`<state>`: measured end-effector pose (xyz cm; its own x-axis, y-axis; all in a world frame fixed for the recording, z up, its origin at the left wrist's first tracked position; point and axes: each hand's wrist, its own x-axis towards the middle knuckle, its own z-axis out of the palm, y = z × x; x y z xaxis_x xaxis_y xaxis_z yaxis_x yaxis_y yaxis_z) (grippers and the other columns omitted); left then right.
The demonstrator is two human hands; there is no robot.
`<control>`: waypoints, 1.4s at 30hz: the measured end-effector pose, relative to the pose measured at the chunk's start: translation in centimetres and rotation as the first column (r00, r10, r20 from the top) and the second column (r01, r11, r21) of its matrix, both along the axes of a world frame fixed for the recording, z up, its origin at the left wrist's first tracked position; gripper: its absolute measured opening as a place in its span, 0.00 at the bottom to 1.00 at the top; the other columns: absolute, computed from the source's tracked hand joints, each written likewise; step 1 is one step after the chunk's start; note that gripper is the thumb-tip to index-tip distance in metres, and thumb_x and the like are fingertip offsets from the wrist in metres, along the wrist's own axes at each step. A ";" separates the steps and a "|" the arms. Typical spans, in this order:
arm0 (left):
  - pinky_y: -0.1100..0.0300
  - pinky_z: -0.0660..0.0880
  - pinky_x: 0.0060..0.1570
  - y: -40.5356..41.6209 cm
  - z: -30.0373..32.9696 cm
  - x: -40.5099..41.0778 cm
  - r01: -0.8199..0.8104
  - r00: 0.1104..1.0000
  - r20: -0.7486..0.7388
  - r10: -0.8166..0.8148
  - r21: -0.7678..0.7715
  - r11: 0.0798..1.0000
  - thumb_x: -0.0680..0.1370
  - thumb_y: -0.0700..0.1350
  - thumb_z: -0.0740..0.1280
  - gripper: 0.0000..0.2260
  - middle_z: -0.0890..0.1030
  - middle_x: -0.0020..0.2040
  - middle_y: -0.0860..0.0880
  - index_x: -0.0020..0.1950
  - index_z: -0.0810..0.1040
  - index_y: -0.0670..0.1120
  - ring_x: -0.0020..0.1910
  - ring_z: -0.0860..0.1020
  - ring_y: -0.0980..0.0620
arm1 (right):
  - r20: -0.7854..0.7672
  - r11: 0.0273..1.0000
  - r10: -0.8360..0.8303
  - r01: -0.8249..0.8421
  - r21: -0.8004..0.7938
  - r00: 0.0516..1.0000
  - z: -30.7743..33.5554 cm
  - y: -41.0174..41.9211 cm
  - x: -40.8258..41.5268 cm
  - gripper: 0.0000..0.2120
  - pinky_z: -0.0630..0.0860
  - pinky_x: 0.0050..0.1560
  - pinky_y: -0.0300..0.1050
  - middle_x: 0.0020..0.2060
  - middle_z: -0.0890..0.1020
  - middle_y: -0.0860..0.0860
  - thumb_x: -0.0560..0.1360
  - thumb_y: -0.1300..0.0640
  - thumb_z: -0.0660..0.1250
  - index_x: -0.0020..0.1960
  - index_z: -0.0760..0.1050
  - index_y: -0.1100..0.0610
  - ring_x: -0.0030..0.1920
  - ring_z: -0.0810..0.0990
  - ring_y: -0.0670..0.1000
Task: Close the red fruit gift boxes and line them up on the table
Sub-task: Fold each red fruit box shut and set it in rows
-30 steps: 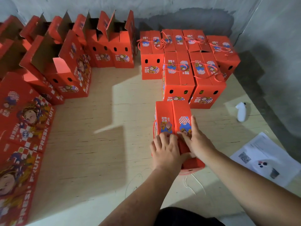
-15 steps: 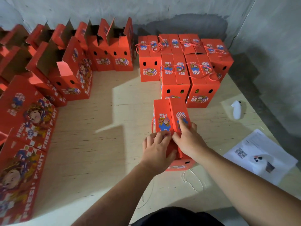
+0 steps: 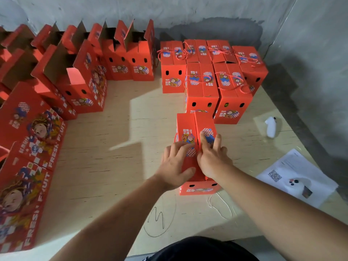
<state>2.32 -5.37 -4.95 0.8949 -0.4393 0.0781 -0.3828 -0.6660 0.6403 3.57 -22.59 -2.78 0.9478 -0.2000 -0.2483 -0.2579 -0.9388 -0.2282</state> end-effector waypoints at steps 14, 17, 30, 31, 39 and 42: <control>0.44 0.56 0.76 -0.8 1.3 2.2 0.273 0.920 0.184 -0.347 0.336 0.902 0.76 0.65 0.61 0.27 0.68 0.74 0.58 0.73 0.71 0.55 0.74 0.59 0.47 | 0.111 0.923 -0.116 0.066 0.379 0.987 0.1 -2.4 -5.3 0.36 0.76 0.61 0.59 0.74 0.59 0.52 0.81 0.45 0.63 0.81 0.46 0.36 0.63 0.77 0.64; 0.50 0.50 0.76 0.4 1.8 4.8 0.452 0.804 0.139 -0.579 0.491 0.745 0.70 0.75 0.62 0.38 0.64 0.75 0.59 0.75 0.65 0.58 0.76 0.56 0.49 | 0.074 0.941 -0.054 0.026 0.337 0.996 0.5 -2.7 -5.2 0.34 0.77 0.60 0.57 0.73 0.57 0.51 0.81 0.42 0.61 0.80 0.47 0.32 0.60 0.79 0.61; 0.53 0.55 0.64 -6.0 2.5 8.2 0.601 0.587 0.131 -0.799 0.590 0.539 0.59 0.72 0.76 0.42 0.70 0.61 0.50 0.65 0.72 0.52 0.60 0.63 0.47 | 0.054 0.980 0.151 -0.156 0.123 0.987 1.7 -8.2 -4.1 0.34 0.79 0.52 0.52 0.74 0.60 0.46 0.78 0.43 0.64 0.80 0.52 0.35 0.54 0.82 0.58; 0.52 0.55 0.64 -6.2 2.2 8.1 0.604 0.594 0.119 -0.795 0.587 0.539 0.58 0.72 0.77 0.43 0.69 0.61 0.48 0.65 0.71 0.50 0.59 0.62 0.47 | 0.064 0.980 0.158 -0.164 0.114 0.985 1.5 -8.1 -4.3 0.34 0.80 0.52 0.52 0.75 0.59 0.47 0.79 0.43 0.64 0.81 0.51 0.36 0.54 0.82 0.58; 0.46 0.64 0.67 -6.4 2.1 7.9 0.588 0.643 0.045 -0.764 0.611 0.530 0.60 0.72 0.75 0.44 0.65 0.63 0.49 0.67 0.66 0.50 0.60 0.59 0.47 | 0.092 0.982 0.151 -0.139 -0.124 0.984 0.2 -6.3 -5.6 0.32 0.80 0.51 0.54 0.80 0.49 0.52 0.83 0.40 0.52 0.78 0.34 0.31 0.60 0.76 0.60; 0.48 0.60 0.68 -6.8 2.8 7.7 0.587 0.632 0.011 -0.775 0.646 0.488 0.61 0.76 0.71 0.46 0.66 0.64 0.47 0.67 0.66 0.48 0.62 0.61 0.45 | 0.081 0.991 0.129 -0.131 0.029 0.988 0.1 -7.3 -5.4 0.31 0.78 0.58 0.58 0.80 0.49 0.50 0.82 0.37 0.52 0.75 0.33 0.26 0.63 0.73 0.63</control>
